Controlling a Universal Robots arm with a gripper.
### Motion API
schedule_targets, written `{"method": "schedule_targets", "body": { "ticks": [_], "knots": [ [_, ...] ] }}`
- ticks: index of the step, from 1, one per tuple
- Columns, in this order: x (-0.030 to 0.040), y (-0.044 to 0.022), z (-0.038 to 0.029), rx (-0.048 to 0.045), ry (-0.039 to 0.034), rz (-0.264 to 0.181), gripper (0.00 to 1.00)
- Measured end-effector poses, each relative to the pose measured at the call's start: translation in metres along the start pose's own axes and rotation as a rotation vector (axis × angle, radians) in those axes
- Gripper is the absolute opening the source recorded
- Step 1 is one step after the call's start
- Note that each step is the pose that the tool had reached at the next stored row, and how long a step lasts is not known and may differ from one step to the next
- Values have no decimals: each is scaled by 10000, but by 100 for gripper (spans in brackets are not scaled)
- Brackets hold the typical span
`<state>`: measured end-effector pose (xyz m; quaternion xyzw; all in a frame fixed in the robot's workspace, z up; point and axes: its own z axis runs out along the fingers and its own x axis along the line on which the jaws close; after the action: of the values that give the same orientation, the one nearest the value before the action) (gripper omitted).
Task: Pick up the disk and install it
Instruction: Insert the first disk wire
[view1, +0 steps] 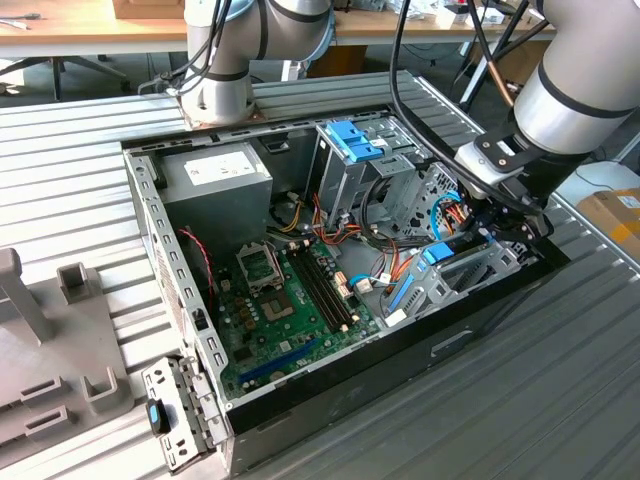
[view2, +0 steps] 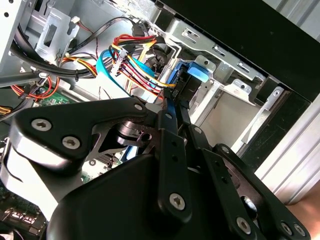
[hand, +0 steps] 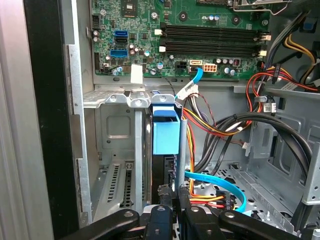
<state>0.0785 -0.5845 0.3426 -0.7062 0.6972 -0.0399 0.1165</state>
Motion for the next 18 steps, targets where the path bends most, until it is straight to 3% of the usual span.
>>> {"method": "schedule_targets", "body": {
  "ticks": [6, 18],
  "knots": [
    [1, 3, 11, 78, 2, -14, 16],
    [13, 23, 30, 86, 3, -16, 16]
  ]
}}
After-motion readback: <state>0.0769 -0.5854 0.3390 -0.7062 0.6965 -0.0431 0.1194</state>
